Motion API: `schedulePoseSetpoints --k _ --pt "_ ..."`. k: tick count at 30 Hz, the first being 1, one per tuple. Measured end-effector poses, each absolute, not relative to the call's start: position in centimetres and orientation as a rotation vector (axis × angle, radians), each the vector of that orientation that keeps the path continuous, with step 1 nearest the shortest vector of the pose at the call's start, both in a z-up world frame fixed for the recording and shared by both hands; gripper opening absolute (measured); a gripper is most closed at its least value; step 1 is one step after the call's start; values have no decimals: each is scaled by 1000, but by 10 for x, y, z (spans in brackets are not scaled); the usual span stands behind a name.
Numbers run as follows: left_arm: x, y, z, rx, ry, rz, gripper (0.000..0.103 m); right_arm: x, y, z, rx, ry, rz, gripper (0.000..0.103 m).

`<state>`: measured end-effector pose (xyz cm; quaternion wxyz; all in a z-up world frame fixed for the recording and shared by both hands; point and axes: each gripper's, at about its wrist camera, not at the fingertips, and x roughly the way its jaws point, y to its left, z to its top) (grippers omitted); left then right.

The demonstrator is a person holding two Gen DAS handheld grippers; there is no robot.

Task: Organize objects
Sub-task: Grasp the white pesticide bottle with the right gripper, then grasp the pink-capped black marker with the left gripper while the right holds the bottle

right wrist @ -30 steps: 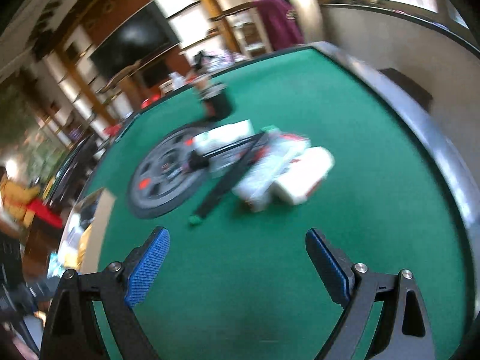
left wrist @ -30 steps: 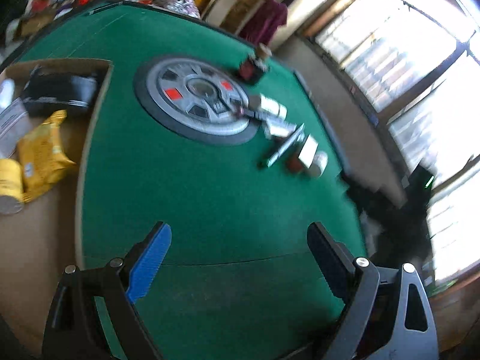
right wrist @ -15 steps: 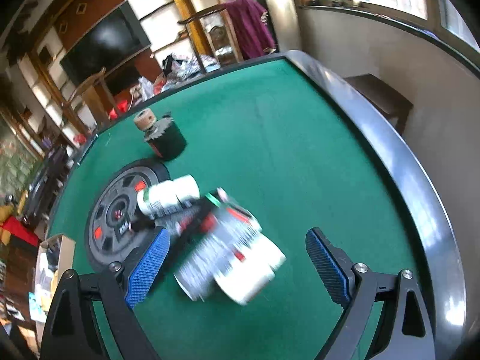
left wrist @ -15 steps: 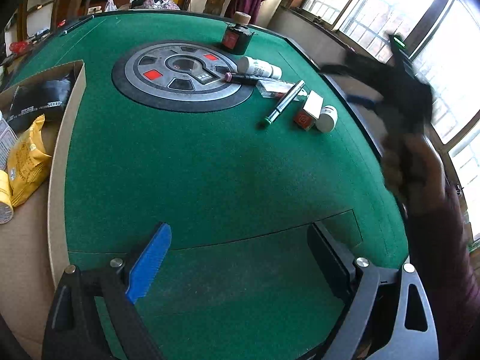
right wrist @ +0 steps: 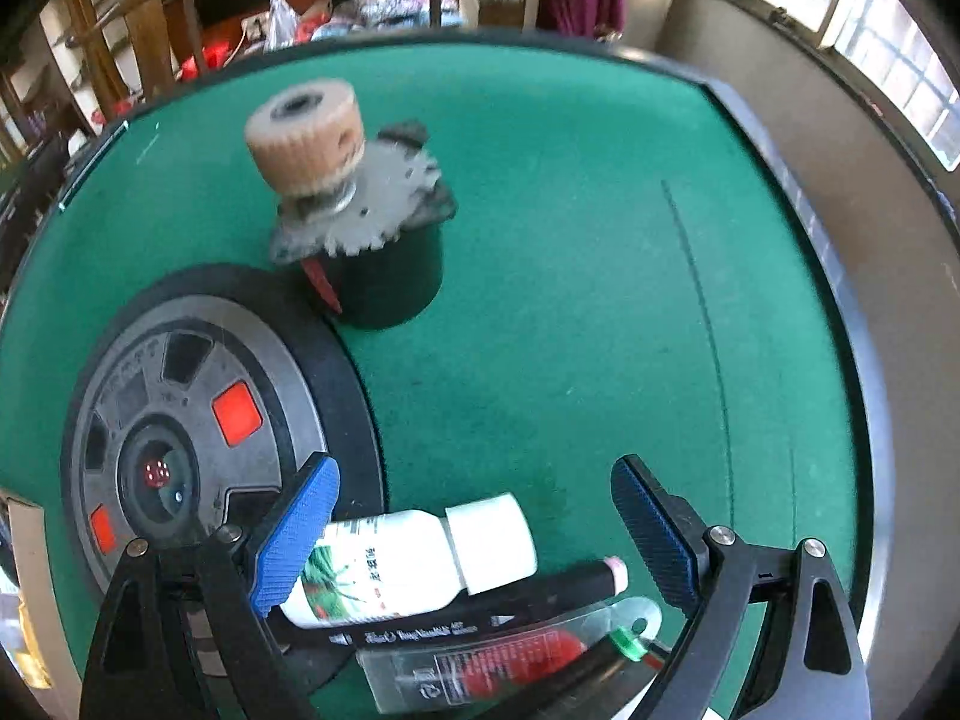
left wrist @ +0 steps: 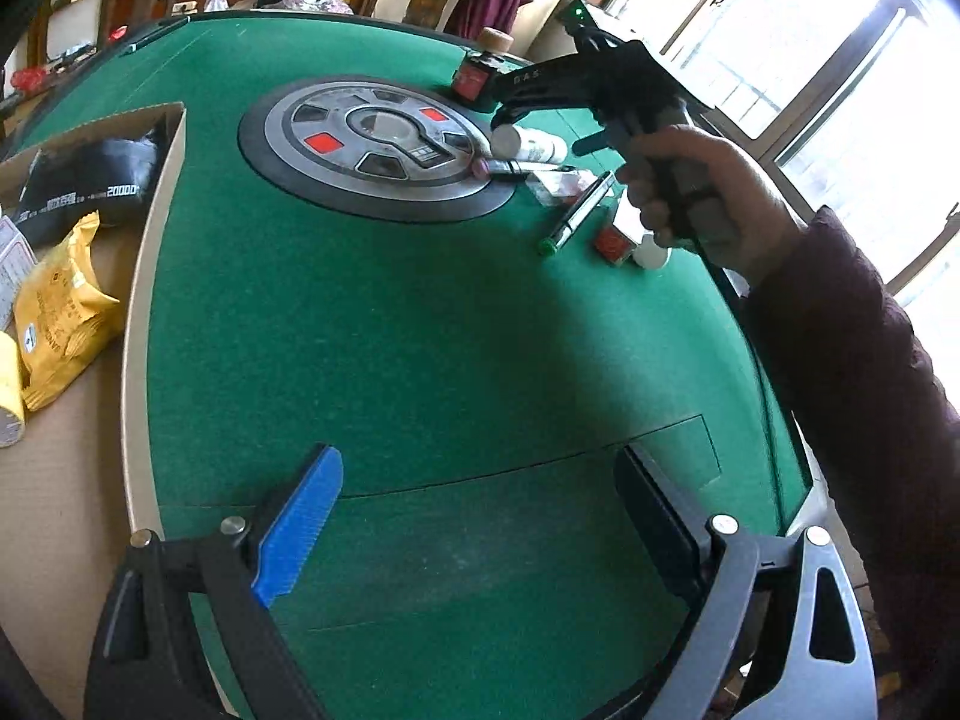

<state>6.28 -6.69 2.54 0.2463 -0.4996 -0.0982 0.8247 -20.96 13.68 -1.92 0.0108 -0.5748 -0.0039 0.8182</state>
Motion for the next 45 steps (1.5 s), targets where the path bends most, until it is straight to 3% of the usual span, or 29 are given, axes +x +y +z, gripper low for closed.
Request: schedulePoseSetpoints --k 3,12,15,23,28,30,31,32,34,35,40,45 --pt "61 -68 26 -1354 -284 2244 91 -193 135 -29 -1950 45 2514 95" --pt "71 -72 29 -1332 -317 2235 91 -97 102 -25 -2106 -165 2626 96" --pt "74 -73 33 -1323 -306 2252 91 -63 112 -16 -2168 -20 2700 95" --pt "73 -63 37 -1316 -325 2238 91 -77 190 36 -1682 259 2809 95" --pt "77 -62 40 -1313 -315 2242 91 -146 157 24 -1688 152 2747 95" --pt "77 -67 40 -1313 -320 2249 91 -161 150 15 -1710 123 2705 91" --pt "77 -70 41 -1312 -323 2254 91 -164 146 12 -1713 108 2687 81" --pt "76 -73 41 -1310 -325 2261 91 -168 142 5 -1721 100 2660 61" --pt "76 -80 43 -1300 -328 2271 91 -171 142 0 -1722 131 2652 41" --pt "74 -82 43 -1296 -330 2278 91 -168 142 0 -1710 116 2661 37" --pt "67 -85 49 -1258 -276 2304 91 -145 154 -1 -1756 151 2702 37" --pt "62 -57 66 -1132 -18 2312 91 -105 177 10 -1737 357 2788 37"
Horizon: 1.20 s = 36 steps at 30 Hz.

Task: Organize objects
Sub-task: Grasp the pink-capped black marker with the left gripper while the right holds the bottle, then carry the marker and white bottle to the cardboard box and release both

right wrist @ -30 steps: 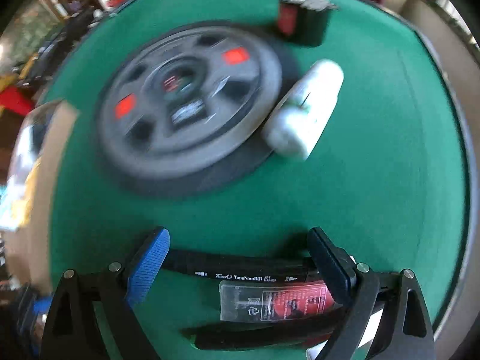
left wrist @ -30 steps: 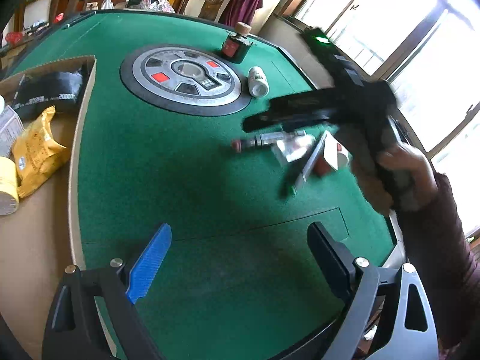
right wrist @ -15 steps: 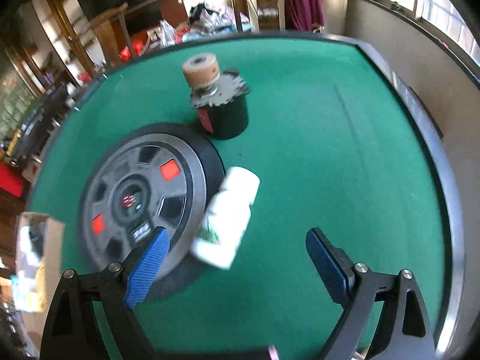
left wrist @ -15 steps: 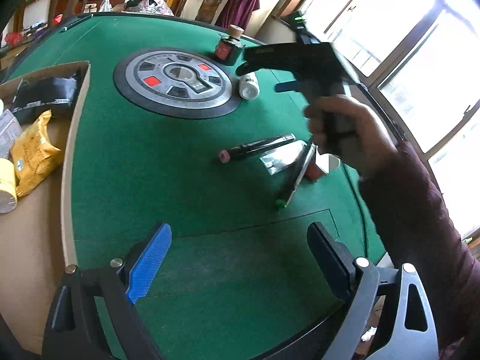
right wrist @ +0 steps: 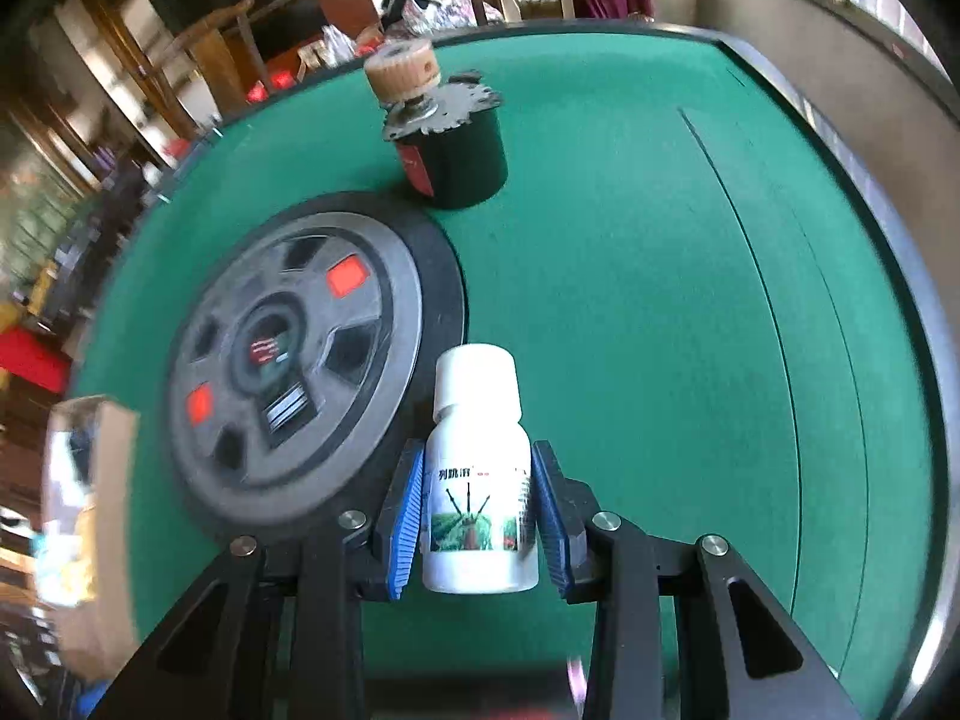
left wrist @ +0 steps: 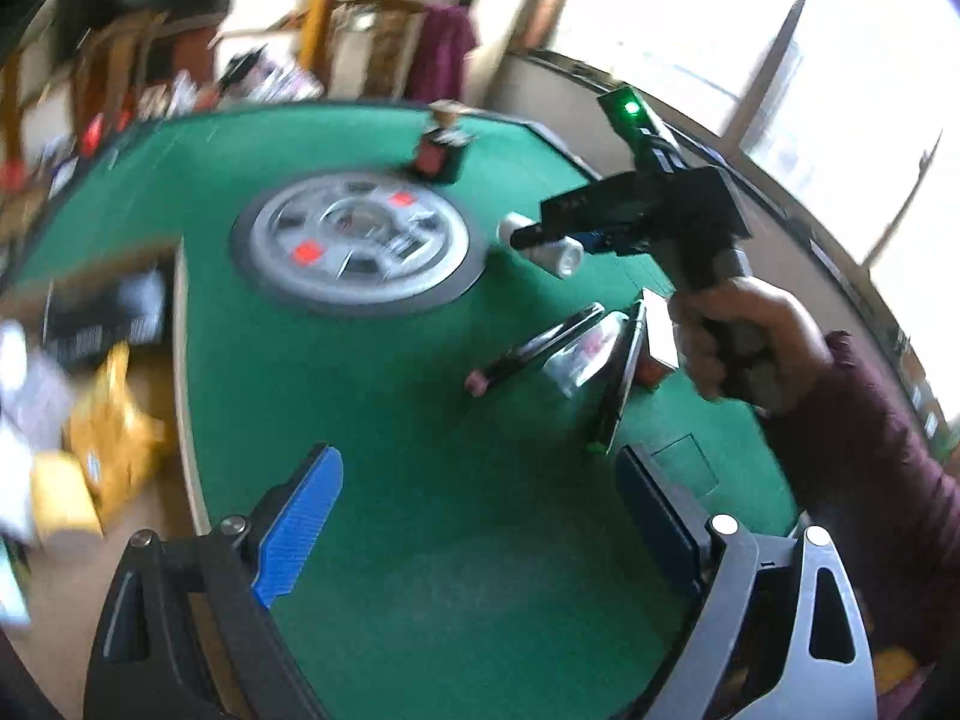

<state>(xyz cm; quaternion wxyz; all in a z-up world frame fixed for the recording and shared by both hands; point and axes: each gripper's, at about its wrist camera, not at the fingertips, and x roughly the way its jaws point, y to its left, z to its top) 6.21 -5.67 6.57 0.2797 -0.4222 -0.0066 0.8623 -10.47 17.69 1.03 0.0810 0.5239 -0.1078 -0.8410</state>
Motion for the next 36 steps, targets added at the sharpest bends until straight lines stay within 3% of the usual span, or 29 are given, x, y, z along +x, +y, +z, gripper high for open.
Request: schedulePoseSetpoints --k 4,5,6,8,9,20,22,24,30,33,35,36 --pt "47 -19 61 -1062 191 2228 90 -59 209 28 1399 -456 -2550 38" --pt "40 -8 56 -1068 235 2201 82 -50 215 30 1360 -490 -2557 38" --pt "32 2 50 -1075 281 2179 67 -41 224 32 1311 -532 -2561 38" --pt "13 23 37 -1106 371 2138 46 -29 237 36 1234 -587 -2578 38" --pt "7 28 32 -1118 394 2125 40 -24 241 37 1209 -601 -2588 38" --pt "-23 73 4 -1149 533 2024 39 -31 265 19 1184 -729 -2538 39" --pt "-25 75 4 -1163 519 2051 32 -30 264 20 1171 -710 -2548 39" --pt "-27 70 4 -1178 496 2082 19 -30 263 17 1174 -698 -2545 39" --pt "-16 30 6 -1288 413 2192 14 -32 260 10 1213 -677 -2538 44" --pt "-6 10 6 -1341 346 2214 14 -35 262 14 1221 -675 -2577 57" --pt "-2 5 6 -1352 323 2222 14 -42 261 21 1219 -635 -2594 75" --pt "2 4 6 -1346 326 2226 14 -47 259 24 1227 -585 -2599 79"
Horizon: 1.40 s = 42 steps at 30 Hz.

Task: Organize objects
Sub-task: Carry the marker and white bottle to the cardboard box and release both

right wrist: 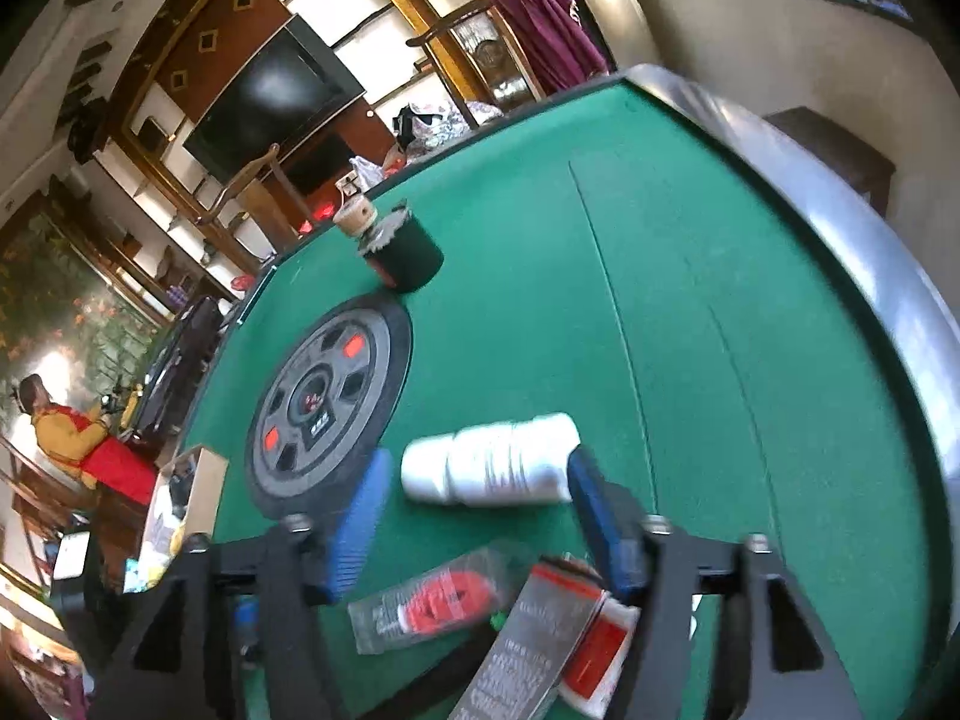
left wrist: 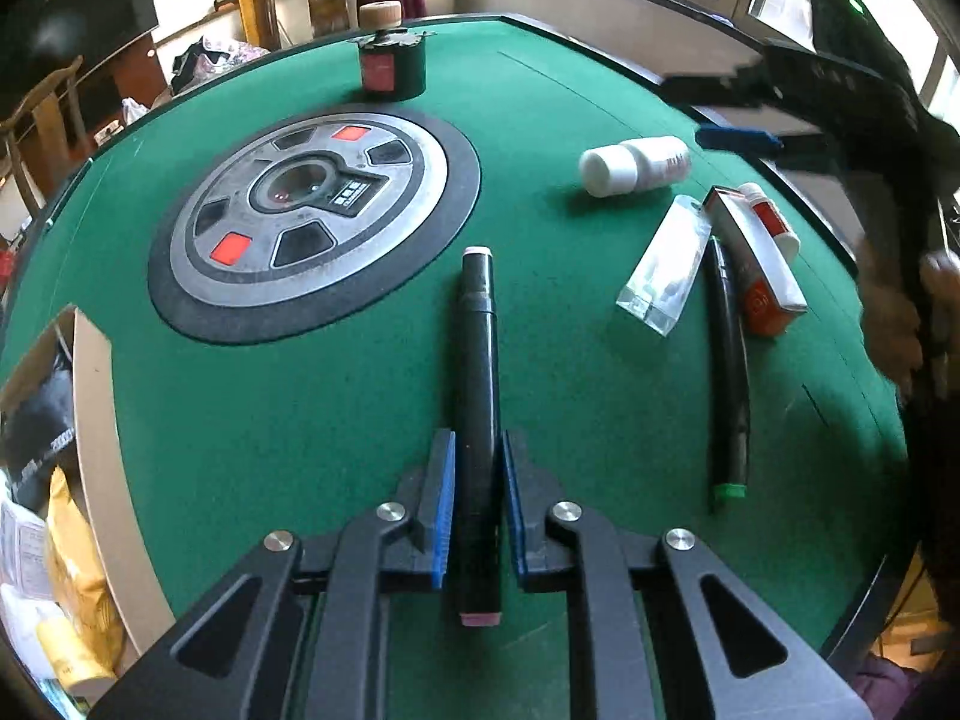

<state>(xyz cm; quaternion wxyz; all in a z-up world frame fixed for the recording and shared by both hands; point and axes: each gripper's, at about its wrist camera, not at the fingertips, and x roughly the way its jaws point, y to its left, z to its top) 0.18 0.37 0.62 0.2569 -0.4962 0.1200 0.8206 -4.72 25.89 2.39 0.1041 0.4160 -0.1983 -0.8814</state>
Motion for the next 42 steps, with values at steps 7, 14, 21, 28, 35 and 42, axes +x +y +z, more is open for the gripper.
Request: schedulePoseSetpoints --k 7,14,21,28,35,42 --pt "-5 18 5 -1314 312 2262 28 -91 226 19 1419 -111 -2525 83" --pt "-7 7 6 -1315 263 2314 14 -83 178 12 1421 396 -2423 79" --pt "2 -12 8 -1363 177 2325 14 -85 166 9 1455 542 -2326 66" --pt "-1 -7 8 -1349 179 2357 15 -84 184 -8 1530 582 -2349 65" --pt "6 14 5 -1276 306 2397 23 -80 201 -7 1529 390 -2427 33" --pt "13 -1 13 -1249 151 2378 14 -63 214 16 1440 176 -2538 32"
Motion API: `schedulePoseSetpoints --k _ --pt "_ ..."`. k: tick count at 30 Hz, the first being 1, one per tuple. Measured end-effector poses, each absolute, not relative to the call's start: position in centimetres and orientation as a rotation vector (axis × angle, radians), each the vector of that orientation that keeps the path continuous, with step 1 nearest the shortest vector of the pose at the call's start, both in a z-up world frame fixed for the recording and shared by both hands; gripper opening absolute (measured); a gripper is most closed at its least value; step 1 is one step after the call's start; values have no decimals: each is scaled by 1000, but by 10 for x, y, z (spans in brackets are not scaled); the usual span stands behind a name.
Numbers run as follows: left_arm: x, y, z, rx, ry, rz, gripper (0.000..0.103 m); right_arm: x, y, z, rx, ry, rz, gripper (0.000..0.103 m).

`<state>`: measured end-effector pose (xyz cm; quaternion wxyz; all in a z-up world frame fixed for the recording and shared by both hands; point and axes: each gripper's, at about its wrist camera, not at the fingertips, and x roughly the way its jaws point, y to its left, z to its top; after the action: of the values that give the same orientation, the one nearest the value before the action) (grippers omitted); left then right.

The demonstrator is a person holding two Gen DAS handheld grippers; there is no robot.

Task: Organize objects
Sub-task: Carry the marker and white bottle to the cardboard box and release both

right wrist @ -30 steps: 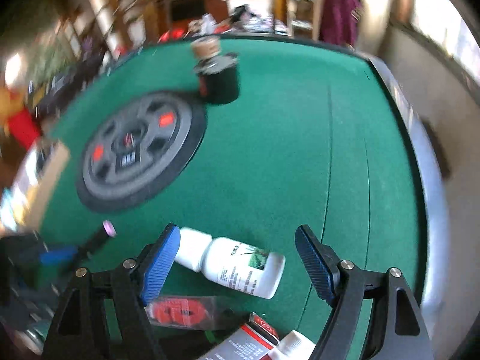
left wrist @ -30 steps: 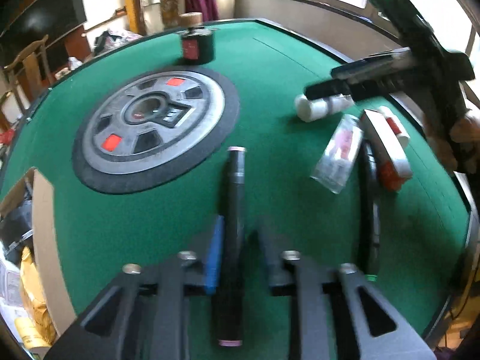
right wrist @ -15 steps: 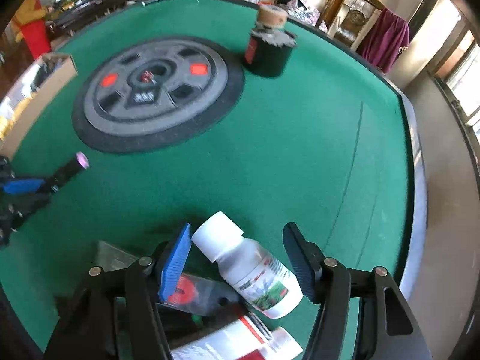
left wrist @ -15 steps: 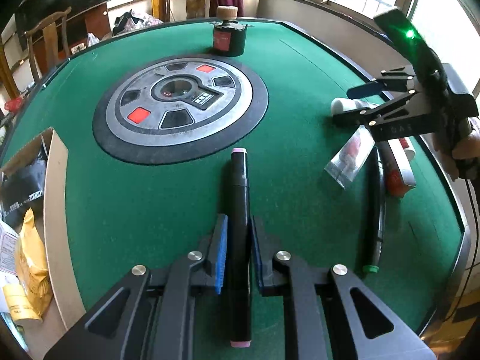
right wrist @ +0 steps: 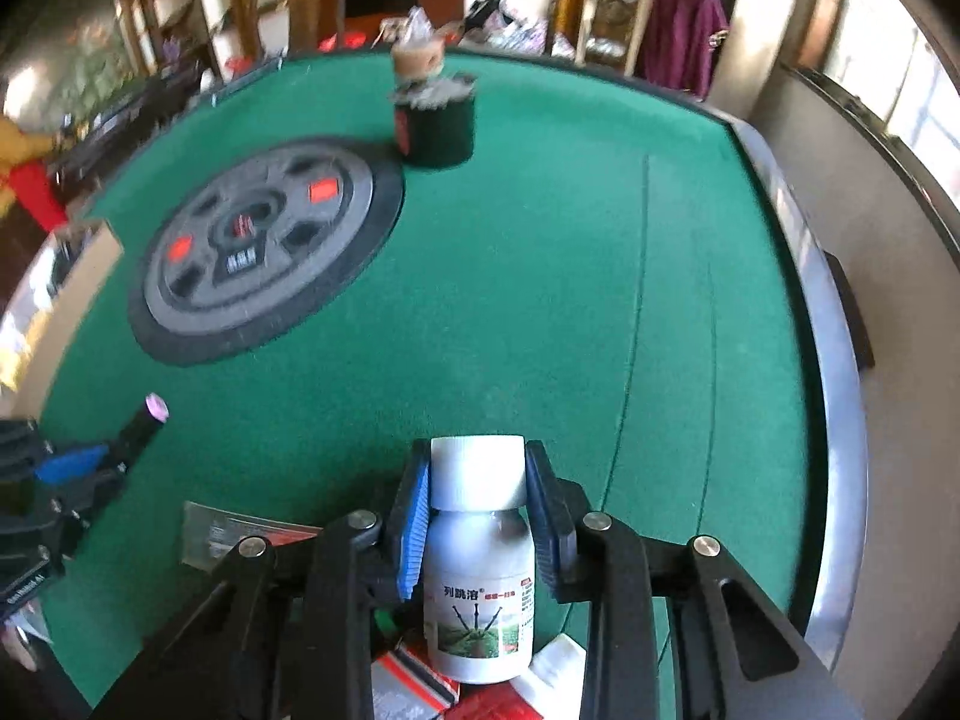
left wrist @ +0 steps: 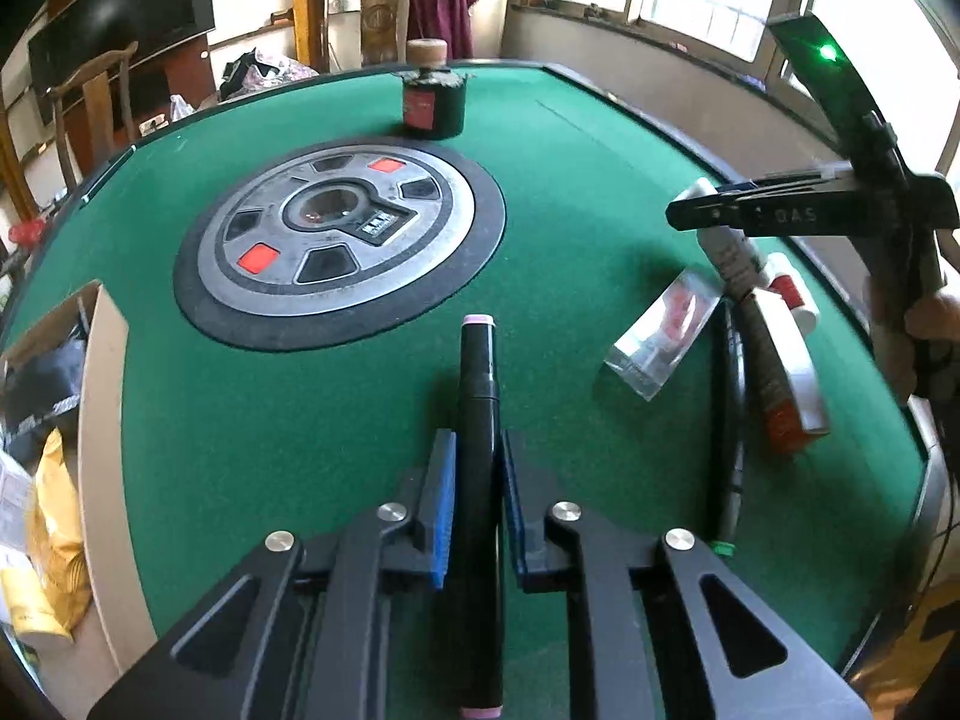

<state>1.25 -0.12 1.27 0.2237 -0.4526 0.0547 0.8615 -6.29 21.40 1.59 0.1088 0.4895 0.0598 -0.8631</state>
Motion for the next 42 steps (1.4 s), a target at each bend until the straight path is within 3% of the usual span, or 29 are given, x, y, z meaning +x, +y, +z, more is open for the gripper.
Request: schedulePoseSetpoints --k 11,27,33,42 --pt "48 -35 58 -1065 -55 2444 14 -27 207 67 1193 -46 -2657 32" --pt "125 -173 110 -923 -303 2632 14 14 61 112 1003 -20 -2390 32" --pt "148 -226 112 -991 -332 2659 14 30 -17 103 995 17 -2219 33" --pt "134 -260 77 -1167 -397 2612 14 40 -114 41 1146 49 -1968 33"
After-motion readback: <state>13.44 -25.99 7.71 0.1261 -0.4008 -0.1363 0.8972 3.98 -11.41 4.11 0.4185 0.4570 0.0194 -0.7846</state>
